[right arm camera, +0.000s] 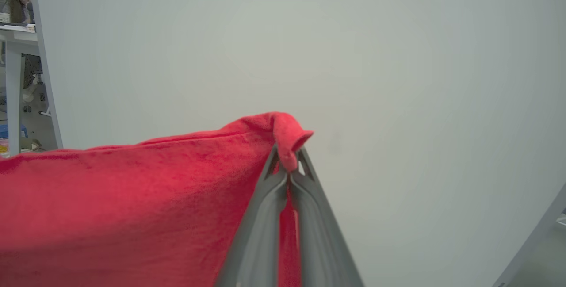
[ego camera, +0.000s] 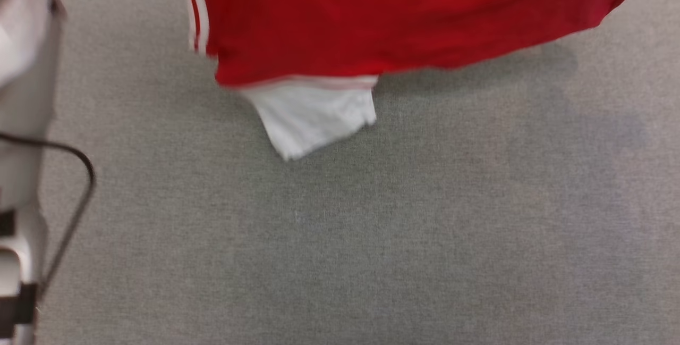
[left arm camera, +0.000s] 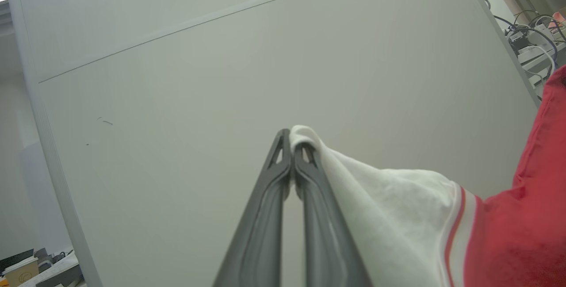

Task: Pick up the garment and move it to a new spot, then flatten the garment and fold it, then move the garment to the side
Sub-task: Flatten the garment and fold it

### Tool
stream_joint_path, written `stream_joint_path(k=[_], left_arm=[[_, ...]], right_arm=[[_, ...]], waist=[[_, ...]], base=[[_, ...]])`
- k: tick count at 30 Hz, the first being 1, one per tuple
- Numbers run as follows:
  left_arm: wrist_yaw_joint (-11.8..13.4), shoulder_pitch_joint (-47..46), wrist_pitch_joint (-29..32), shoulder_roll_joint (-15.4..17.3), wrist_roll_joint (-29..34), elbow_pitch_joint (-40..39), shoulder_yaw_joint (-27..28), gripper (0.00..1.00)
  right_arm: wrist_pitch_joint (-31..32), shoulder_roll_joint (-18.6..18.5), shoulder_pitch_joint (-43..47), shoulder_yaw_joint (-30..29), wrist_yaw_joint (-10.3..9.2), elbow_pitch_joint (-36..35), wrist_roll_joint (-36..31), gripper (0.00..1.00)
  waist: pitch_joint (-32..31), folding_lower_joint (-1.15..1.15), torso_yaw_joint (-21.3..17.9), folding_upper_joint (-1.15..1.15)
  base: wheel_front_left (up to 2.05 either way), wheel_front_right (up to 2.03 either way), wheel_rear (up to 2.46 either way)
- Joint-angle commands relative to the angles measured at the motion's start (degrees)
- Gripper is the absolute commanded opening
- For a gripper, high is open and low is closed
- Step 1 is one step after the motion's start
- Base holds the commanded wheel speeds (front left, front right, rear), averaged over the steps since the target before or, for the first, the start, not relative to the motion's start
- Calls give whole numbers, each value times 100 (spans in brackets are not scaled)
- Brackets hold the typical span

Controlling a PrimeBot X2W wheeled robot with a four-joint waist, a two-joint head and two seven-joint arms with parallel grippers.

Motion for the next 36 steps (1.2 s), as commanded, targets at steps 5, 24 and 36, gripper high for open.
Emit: stream_joint_path(k=[5, 24, 36], left_arm=[[-14, -1526, -72, 270, -194, 756, -421, 0], [-15, -3255, -756, 400, -748, 2879, -1341, 0], [122, -631, -769, 782, -656, 1679, -1317, 0]], right_arm=[[-278, 171, -1390, 92, -3, 717, -512, 0], [-1448, 543, -3398, 1103, -3, 2858, -725, 0], [-2044, 368, -1362, 1960, -3, 2880, 345, 0]], waist=[[1114, 0, -139, 0], [1837, 0, -8, 0], [1397, 0, 3, 0]], base=[[0, 0, 0], [0, 0, 0], [0, 0, 0]])
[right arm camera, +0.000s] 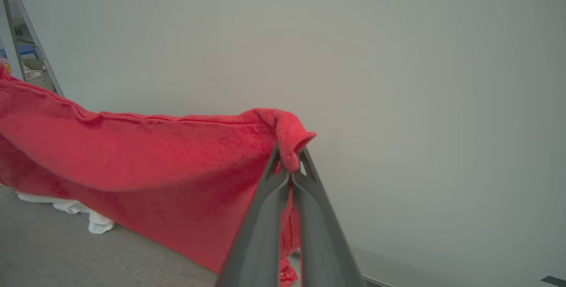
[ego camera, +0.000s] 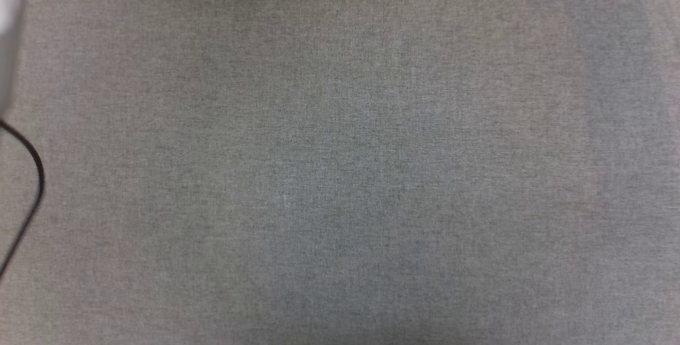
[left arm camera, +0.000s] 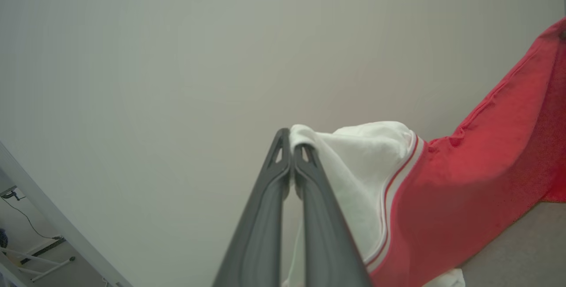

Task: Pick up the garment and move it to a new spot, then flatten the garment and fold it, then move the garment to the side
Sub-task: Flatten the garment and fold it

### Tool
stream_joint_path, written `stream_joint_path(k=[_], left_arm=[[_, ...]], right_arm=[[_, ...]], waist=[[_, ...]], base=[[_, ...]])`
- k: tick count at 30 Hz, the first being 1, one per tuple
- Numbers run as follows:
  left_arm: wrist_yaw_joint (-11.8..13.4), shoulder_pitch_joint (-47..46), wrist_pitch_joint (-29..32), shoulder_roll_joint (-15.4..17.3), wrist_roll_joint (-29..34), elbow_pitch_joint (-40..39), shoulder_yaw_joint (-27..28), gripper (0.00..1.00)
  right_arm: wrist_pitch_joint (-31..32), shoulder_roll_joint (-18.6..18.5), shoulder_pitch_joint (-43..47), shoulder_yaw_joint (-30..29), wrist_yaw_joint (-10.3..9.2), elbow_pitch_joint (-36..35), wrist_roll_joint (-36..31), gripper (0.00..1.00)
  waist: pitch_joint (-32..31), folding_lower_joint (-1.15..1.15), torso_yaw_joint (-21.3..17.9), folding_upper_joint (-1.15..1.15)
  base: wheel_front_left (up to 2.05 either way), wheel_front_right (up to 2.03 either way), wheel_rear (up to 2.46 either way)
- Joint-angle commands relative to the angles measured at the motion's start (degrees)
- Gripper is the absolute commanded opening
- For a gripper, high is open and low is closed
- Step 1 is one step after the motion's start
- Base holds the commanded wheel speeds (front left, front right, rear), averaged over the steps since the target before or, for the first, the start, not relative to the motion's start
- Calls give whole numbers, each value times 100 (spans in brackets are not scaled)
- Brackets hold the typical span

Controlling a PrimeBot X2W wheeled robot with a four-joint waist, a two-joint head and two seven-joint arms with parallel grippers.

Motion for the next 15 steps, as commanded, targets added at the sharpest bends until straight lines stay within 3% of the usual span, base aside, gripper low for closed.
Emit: stream_joint_path(k=[1, 8, 15], left_arm=[[74, 454, -31, 42, -36, -167, 73, 0], [367, 2593, -32, 46, -145, -1119, 316, 0], [547, 4411, -32, -80, -278, -1566, 245, 0]], right_arm=[[-78, -74, 320, 120, -3, -86, 148, 0], [-372, -398, 1896, 795, -3, -562, 723, 0], [-384, -796, 3335, 1205, -3, -953, 1075, 0]], waist=[[-198, 0, -13, 0], [-689, 0, 19, 0], [-1267, 0, 119, 0]], base=[[0, 0, 0], [0, 0, 0], [0, 0, 0]])
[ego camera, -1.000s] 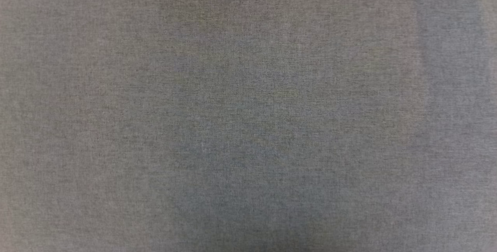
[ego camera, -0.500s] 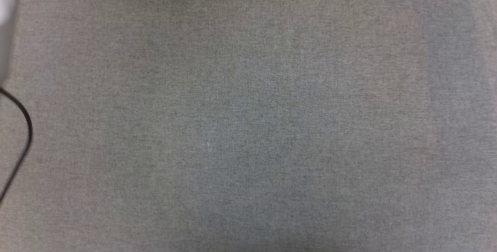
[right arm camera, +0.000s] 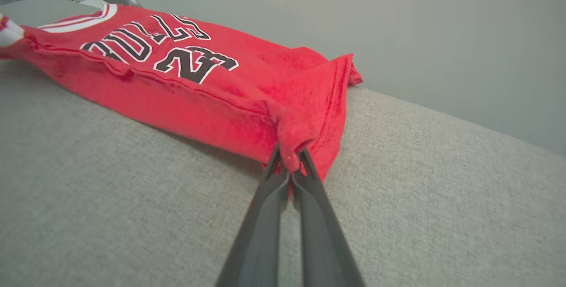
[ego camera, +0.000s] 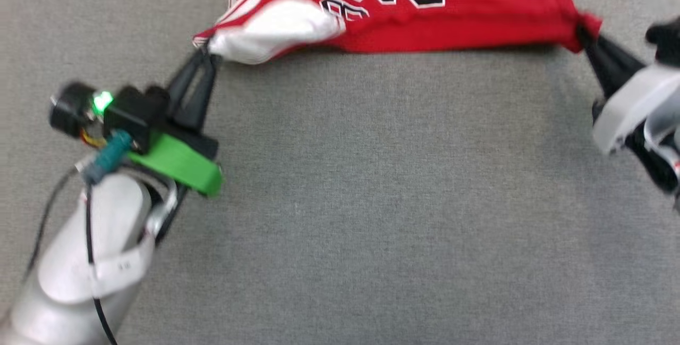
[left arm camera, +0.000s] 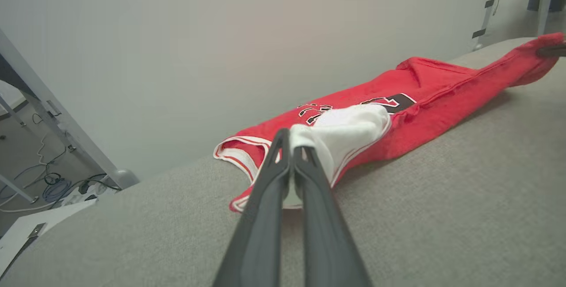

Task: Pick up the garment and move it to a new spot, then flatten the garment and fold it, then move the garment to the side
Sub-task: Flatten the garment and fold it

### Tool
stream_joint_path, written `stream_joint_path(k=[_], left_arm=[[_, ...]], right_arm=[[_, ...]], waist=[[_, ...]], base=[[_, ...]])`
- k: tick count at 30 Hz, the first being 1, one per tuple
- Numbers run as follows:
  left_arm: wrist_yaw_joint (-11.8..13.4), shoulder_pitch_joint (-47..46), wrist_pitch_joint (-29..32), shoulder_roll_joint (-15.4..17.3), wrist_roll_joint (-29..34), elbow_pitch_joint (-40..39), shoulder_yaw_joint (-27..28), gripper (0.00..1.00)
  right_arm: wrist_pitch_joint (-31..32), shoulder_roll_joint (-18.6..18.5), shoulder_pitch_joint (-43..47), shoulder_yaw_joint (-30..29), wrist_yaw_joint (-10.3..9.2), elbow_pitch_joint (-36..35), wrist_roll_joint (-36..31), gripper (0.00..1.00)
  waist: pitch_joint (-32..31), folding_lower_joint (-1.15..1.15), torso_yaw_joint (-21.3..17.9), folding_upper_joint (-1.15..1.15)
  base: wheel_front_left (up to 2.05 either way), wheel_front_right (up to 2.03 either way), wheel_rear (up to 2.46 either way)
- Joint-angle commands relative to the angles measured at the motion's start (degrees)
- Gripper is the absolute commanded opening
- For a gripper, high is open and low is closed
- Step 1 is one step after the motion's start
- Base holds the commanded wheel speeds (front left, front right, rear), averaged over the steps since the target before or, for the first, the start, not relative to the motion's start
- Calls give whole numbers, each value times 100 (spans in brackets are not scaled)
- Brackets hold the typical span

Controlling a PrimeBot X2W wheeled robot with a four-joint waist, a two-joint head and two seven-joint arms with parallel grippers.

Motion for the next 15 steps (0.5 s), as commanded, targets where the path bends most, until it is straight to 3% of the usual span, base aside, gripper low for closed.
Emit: stream_joint_path(k=[1, 7, 15], left_arm=[[43, 288, -32, -37, -55, -45, -24, 0], [129, 1433, -32, 57, -307, -48, -75, 0], [403, 2829, 64, 102, -721, -390, -168, 0]], right_arm=[[5, -94, 246, 73, -3, -107, 21, 0], [110, -362, 1106, 325, -3, -503, 7, 0], [217, -603, 2330, 193, -3, -826, 271, 0]], waist=[[-415, 1, 85, 0], [-979, 1, 46, 0], [-1673, 1, 61, 0]], base=[[0, 0, 0], [0, 0, 0], [0, 0, 0]])
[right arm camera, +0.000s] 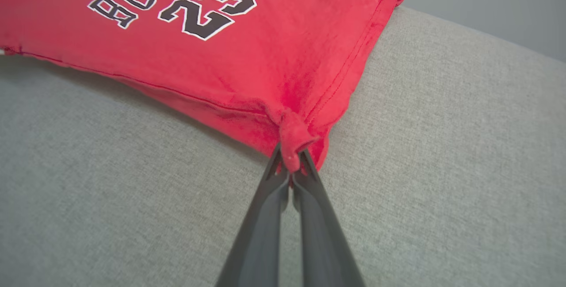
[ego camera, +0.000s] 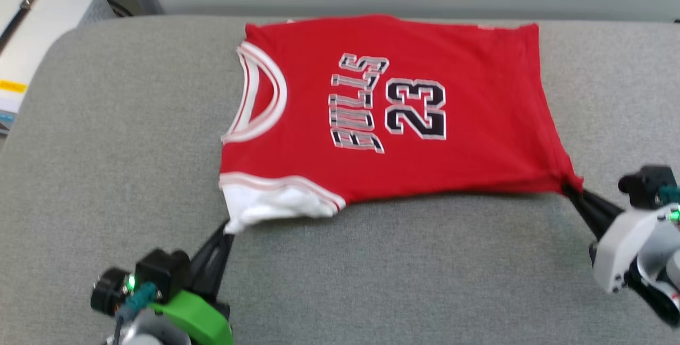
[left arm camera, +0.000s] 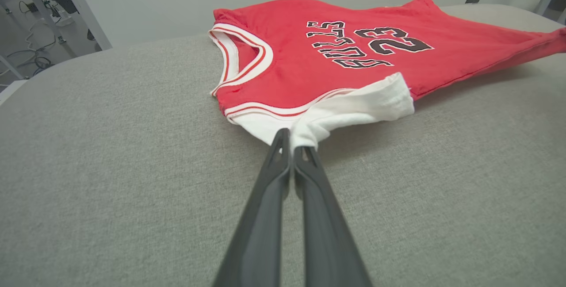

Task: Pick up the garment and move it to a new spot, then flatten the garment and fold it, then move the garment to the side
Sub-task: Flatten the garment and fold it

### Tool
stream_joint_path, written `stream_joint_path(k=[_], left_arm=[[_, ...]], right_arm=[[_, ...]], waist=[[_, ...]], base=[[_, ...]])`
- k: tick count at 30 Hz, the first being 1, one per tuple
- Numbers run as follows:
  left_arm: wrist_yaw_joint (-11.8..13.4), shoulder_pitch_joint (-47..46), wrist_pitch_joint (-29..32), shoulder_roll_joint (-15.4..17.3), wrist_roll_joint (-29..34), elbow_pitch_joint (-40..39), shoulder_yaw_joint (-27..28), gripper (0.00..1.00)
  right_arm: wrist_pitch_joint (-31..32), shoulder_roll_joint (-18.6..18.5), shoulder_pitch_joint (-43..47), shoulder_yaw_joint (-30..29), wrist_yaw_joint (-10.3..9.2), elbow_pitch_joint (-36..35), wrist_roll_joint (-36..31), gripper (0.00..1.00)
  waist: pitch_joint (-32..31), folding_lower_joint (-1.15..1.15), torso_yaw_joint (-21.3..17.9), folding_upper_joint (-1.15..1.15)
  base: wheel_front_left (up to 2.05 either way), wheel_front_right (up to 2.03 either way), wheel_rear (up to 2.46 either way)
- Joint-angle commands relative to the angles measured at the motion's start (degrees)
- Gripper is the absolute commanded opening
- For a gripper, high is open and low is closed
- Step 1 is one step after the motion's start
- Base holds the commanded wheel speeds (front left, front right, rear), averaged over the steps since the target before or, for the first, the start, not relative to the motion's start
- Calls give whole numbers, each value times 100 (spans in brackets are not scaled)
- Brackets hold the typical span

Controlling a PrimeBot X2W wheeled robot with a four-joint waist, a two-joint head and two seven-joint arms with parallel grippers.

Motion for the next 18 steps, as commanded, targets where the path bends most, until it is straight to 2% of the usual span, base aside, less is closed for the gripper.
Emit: stream_joint_path(k=[1, 13, 18], left_arm=[[78, 246, 25, 24, -56, -86, -20, 0], [465, 1729, 511, 61, -483, -616, -337, 0], [501, 1925, 635, 99, -577, -725, -394, 0]], right_arm=[[39, -68, 248, -42, -3, -66, 67, 0], [384, -311, 2087, -531, -3, -572, 262, 0], [518, -281, 2711, -957, -3, -693, 311, 0]], waist=[[-459, 1, 16, 0], [-1001, 1, 31, 0], [-1053, 1, 102, 0]], base=[[0, 0, 0], [0, 0, 0], [0, 0, 0]])
